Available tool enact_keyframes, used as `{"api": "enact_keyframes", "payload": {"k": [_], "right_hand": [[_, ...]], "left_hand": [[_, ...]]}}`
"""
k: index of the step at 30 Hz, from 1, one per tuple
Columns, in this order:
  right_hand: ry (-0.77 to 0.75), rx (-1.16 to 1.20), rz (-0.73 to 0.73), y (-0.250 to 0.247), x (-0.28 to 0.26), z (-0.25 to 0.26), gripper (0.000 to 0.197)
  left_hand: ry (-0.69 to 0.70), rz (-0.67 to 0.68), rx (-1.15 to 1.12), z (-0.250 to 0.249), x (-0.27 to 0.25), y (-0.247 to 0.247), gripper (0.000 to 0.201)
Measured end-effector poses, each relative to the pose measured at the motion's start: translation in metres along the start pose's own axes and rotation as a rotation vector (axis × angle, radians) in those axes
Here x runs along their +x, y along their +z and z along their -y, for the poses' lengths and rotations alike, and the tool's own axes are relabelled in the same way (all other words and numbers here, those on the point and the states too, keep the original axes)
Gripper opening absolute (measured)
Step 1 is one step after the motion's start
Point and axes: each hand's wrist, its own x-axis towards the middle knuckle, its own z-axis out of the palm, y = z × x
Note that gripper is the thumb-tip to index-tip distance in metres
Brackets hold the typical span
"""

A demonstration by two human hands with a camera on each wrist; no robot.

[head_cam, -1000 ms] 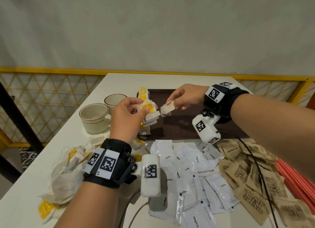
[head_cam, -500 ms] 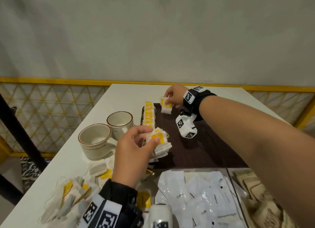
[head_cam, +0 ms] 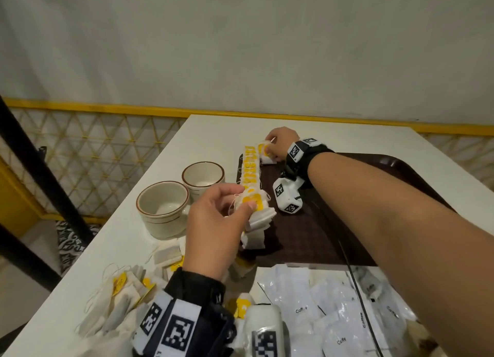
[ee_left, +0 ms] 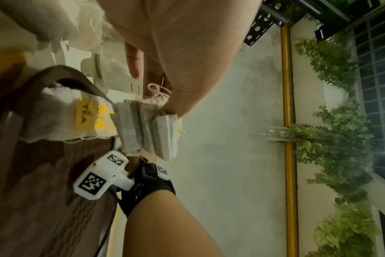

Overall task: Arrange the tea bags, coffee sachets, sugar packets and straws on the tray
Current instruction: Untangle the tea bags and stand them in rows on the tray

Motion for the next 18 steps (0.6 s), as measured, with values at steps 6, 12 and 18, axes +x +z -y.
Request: {"api": "enact_keyframes", "payload": {"k": [6, 12, 18], "right_hand": [[0.133, 0.144, -0.019, 0.007, -0.004, -0.010, 0.044], [0.123, 0.186, -0.084, -0.017, -0.019, -0.015, 0.036], [-0.002, 0.663, 0.132, -0.083, -0.073, -0.001, 0.010]], "left_hand": [[0.013, -0.051, 0.044, -0.004, 0.015, 0.001, 0.021], [0.024, 0.017, 0.101, -0.026, 0.030, 0.014, 0.019], [0.121, 0.260, 0.312, -0.058, 0.104, 0.050, 0.021]]}}
